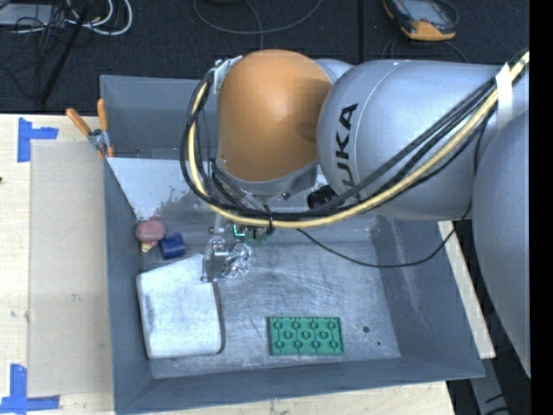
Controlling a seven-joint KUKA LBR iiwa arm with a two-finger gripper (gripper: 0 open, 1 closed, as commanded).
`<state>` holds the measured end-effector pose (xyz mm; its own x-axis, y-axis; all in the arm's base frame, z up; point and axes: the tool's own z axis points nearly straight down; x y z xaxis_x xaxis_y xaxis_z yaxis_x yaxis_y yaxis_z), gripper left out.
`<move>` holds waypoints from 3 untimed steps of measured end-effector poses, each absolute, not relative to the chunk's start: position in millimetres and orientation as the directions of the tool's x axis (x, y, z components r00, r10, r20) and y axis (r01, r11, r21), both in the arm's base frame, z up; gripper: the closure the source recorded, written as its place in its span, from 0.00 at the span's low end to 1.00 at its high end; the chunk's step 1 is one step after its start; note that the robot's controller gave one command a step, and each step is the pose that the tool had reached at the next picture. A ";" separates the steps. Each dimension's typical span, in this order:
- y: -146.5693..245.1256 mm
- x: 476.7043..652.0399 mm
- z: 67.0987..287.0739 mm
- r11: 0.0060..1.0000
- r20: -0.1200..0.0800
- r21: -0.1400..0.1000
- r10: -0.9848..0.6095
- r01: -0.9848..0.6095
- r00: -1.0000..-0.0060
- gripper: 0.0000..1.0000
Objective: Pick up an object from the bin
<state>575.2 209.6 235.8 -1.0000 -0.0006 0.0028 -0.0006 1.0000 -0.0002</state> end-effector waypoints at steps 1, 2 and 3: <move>169.0 578.7 82.3 0.997 0.009 -0.004 0.074 0.074 -0.997 0.00; 231.6 584.5 89.2 0.998 0.008 -0.021 -0.059 -0.059 -0.998 0.00; 167.8 489.7 118.5 0.994 0.008 -0.004 -0.109 -0.109 -0.994 0.00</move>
Offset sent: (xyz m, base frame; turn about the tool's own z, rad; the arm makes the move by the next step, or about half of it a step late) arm 0.0056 -0.0391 -0.1479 0.0718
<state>489.7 167.8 118.5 -0.9940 -0.1089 0.0081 -0.1089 0.9940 -0.0039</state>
